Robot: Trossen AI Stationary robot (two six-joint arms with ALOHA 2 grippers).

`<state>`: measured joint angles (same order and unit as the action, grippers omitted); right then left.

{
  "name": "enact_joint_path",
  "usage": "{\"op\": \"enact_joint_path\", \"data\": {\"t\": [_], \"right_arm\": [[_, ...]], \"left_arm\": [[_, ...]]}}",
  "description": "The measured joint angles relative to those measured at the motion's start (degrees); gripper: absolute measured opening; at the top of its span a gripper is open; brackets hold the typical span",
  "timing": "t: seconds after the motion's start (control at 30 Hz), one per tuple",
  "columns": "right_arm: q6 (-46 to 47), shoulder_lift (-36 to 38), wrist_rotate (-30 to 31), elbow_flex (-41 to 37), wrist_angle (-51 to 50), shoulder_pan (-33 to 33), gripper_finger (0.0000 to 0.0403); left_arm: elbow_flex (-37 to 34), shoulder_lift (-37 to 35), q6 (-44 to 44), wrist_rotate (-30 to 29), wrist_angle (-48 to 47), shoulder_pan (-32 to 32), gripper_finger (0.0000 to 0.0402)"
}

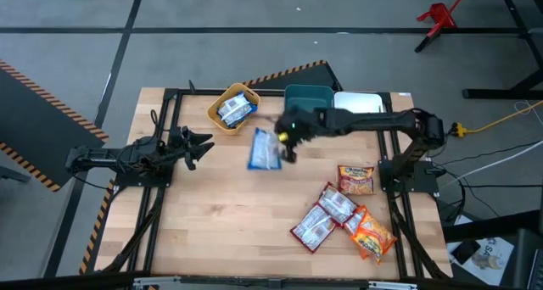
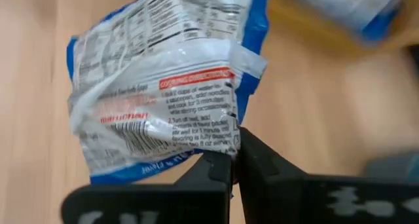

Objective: Sort Maruchan noodles
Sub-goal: Put the blue noodle pack into the yellow bin

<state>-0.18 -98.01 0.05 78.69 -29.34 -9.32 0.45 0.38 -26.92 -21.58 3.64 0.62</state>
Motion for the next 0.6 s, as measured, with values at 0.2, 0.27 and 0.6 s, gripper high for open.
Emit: {"op": "enact_joint_path", "data": {"t": [0.2, 0.27, 0.6], "right_arm": [[5.5, -2.9, 0.6, 4.0, 12.9, -4.2, 0.0], [8.2, -5.0, 1.3, 5.6, 16.3, -5.4, 0.0], [16.5, -19.1, 0.9, 20.1, 18.6, -10.1, 0.0]], "left_arm": [[0.0, 0.0, -0.1, 0.0, 0.0, 0.0, 0.0212], [0.0, 0.0, -0.4, -0.1, 0.0, 0.0, 0.0212], [0.0, 0.7, -1.0, -0.1, 0.0, 0.0, 0.0212]]}}
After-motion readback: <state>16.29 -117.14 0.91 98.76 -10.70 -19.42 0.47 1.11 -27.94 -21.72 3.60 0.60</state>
